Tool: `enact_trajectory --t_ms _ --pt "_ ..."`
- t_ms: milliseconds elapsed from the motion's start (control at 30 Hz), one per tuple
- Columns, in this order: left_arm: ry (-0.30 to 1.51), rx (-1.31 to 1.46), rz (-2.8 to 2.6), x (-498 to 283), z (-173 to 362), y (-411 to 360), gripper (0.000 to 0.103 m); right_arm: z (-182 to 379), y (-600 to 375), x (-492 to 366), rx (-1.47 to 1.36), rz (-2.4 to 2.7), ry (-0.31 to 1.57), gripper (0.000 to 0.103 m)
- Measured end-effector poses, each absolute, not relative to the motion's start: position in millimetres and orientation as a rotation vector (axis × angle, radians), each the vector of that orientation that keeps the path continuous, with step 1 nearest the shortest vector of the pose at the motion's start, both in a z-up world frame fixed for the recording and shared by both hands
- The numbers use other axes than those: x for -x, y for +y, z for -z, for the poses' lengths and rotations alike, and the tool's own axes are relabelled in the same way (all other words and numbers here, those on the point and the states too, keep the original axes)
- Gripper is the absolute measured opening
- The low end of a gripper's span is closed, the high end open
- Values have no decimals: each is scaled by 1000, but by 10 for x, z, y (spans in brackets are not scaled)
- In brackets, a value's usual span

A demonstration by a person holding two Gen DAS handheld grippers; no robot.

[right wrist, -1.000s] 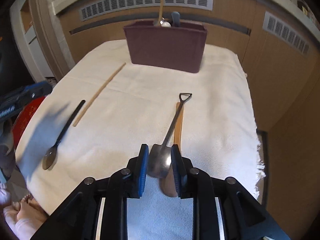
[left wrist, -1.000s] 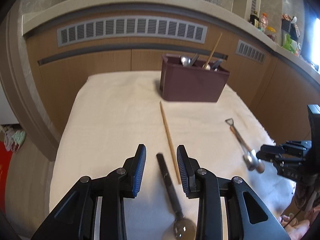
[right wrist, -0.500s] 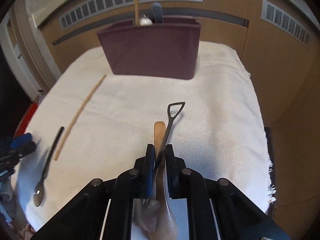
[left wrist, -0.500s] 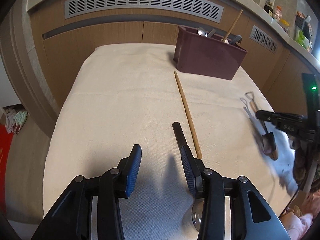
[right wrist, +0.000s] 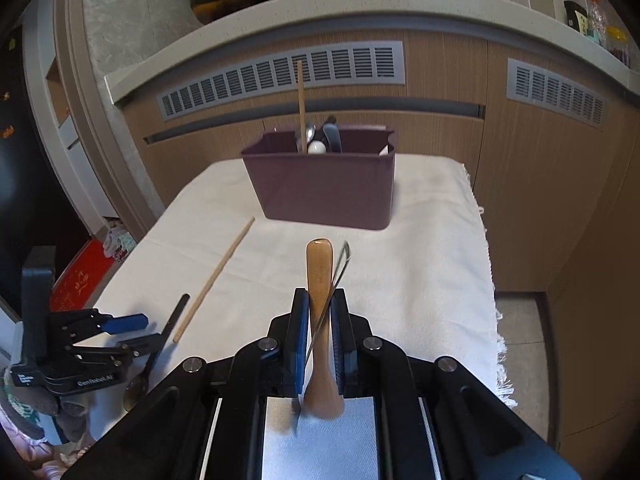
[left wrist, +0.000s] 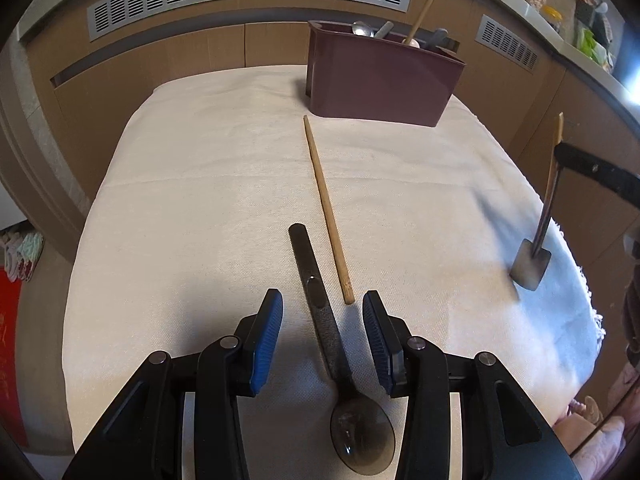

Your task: Organize utensils

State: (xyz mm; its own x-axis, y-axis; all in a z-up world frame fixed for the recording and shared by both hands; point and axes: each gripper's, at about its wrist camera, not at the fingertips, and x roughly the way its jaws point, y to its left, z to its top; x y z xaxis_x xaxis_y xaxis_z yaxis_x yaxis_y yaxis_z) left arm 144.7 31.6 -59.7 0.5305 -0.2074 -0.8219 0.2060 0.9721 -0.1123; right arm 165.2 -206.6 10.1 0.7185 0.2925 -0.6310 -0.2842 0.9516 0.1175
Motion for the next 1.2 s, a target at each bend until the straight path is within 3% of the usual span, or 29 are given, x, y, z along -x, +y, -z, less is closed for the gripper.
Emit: enact_trajectory --t_ms 233,400,500,967,1100,1167,1200 --pt "1071 28 238 -1695 733 336 42 -157 -2057 -1587 -4 -328 669 10" --pt "1138 -73 281 -1864 740 177 17 -163 -2041 -1547 9 -339 655 10" --pt "1149 -106 285 -1877 714 133 13 -137 -2078 -1556 1 -333 663 10" --pt "841 7 281 -1542 102 318 12 503 -1851 -2182 22 -399 912 12" --pt "787 60 294 -1570 7 401 12 605 -1704 -2473 36 -369 923 21" --pt "770 85 298 -1578 -24 453 12 664 -1638 -2659 59 -327 925 34" --pt "766 95 301 -1587 -32 477 12 678 -1620 -2703 65 -314 923 46"
